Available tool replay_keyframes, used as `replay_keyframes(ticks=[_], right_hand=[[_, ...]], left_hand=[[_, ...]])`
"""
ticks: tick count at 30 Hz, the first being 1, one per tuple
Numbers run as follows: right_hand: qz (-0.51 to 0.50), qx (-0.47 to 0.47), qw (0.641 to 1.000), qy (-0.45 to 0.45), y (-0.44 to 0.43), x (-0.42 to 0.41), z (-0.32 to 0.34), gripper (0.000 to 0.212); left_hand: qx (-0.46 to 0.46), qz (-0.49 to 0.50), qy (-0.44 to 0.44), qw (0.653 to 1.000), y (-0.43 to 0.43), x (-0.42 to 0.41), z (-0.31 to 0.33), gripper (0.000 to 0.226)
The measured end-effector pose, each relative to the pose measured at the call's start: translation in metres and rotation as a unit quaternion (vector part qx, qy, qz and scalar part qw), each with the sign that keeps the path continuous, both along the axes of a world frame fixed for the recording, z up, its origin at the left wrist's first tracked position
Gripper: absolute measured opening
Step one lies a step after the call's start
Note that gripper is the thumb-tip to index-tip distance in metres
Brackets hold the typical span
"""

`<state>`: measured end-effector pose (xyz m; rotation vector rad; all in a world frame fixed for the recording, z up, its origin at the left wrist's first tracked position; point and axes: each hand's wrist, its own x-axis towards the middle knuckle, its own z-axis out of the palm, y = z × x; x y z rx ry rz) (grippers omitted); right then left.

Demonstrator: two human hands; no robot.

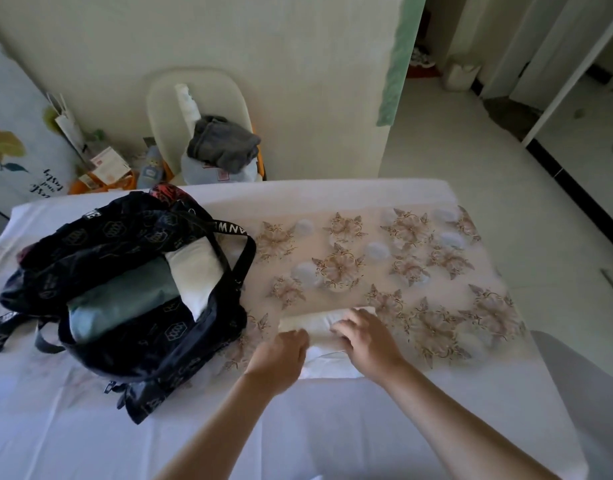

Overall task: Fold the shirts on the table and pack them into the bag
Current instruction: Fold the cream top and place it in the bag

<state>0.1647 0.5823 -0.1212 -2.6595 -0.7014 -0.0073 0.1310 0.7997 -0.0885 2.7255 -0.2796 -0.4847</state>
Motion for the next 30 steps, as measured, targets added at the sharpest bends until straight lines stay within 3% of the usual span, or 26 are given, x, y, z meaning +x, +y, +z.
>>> replay_keyframes(ticks=[4, 7, 11, 13, 15, 18, 21, 23, 26, 30], right_hand=[[-0.057, -0.055, 0.997, 0.004, -0.004, -0.002, -0.015, 0.06], [-0.048, -0.084, 0.995, 0.019, -0.002, -0.013, -0.028, 0.052], [-0.017, -0.052, 0.997, 0.052, -0.015, -0.021, -0.035, 0.059], [0.026, -0.06, 0.995, 0.082, -0.023, -0.017, -0.034, 0.082], [0.066, -0.082, 0.988, 0.113, -0.029, -0.01, -0.036, 0.104], [0.09, -0.11, 0.985, 0.096, -0.034, -0.001, -0.043, 0.111], [0.098, -0.123, 0.98, 0.122, -0.032, 0.011, -0.033, 0.099], [0.104, -0.104, 0.981, 0.129, -0.026, 0.021, -0.013, 0.085], [0.098, -0.069, 0.988, 0.101, -0.008, 0.039, 0.025, 0.066], [0.101, -0.051, 0.991, 0.076, 0.038, 0.06, 0.08, 0.062]], left_hand=[[0.016, 0.039, -0.067, 0.997, -0.027, 0.024, 0.0, 0.029], [-0.01, 0.015, -0.127, 0.992, -0.042, 0.022, -0.013, 0.037], [0.08, -0.091, -0.04, 0.992, -0.035, -0.002, -0.047, 0.1], [0.12, -0.126, -0.051, 0.983, -0.027, -0.005, -0.059, 0.113], [0.131, -0.133, -0.064, 0.98, -0.025, 0.0, -0.063, 0.112], [0.136, -0.141, -0.073, 0.978, -0.028, 0.006, -0.06, 0.101], [0.114, -0.136, -0.067, 0.982, -0.026, 0.011, -0.052, 0.097], [0.058, -0.117, -0.065, 0.989, -0.021, 0.016, -0.042, 0.081], [-0.02, -0.071, -0.098, 0.992, -0.007, 0.025, -0.016, 0.063], [-0.029, -0.037, -0.185, 0.982, 0.039, 0.03, 0.028, 0.061]])
